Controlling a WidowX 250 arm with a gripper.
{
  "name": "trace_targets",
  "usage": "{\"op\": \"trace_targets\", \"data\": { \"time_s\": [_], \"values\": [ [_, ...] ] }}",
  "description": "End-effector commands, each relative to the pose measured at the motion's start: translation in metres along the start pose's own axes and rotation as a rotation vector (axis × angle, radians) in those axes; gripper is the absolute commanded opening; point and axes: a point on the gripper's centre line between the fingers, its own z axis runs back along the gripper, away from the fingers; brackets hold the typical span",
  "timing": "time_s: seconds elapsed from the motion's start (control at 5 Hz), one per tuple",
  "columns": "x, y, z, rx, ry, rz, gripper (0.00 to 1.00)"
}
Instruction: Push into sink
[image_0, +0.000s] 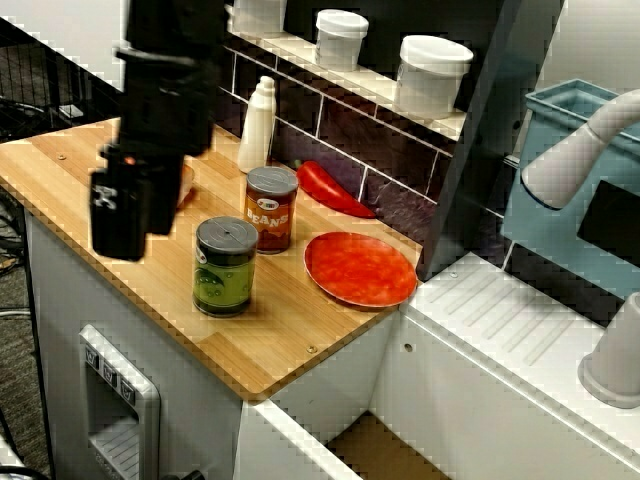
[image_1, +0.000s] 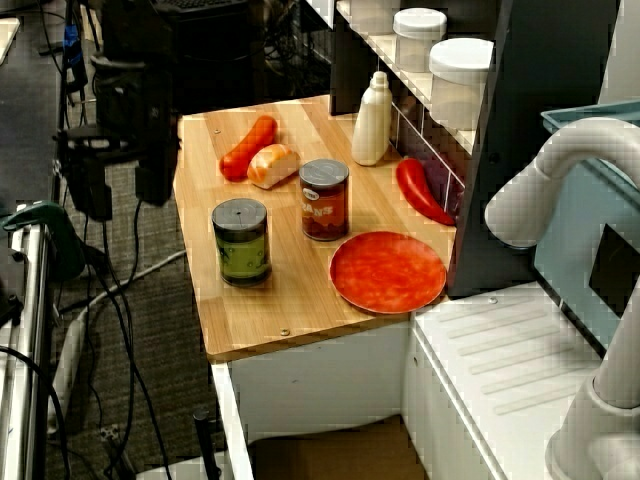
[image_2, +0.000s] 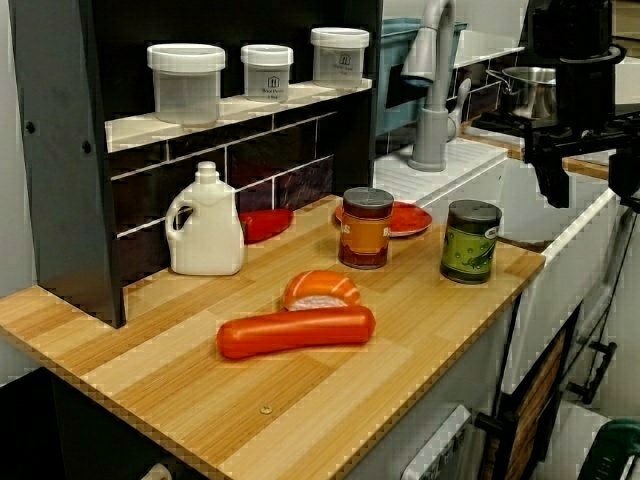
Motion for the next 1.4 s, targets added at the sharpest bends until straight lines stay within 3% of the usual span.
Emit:
{"op": "trace_targets", "data": {
  "time_s": [0.0,0.4,0.6,1.0,1.2],
  "values": [
    [-0.028,0.025,0.002,0.153,-0.093,-0.024,1.00],
    [-0.027,0.038,-0.020,0.195,-0.111,-0.033,1.00],
    [-0.016,0.041,-0.030,0.196,-0.106,-0.030,1.00],
    [0.021,0.057,-0.055,0.211,-0.052,-0.008,1.00],
    [0.030,0.062,-0.060,0.198,-0.033,0.005,1.00]
  ]
}}
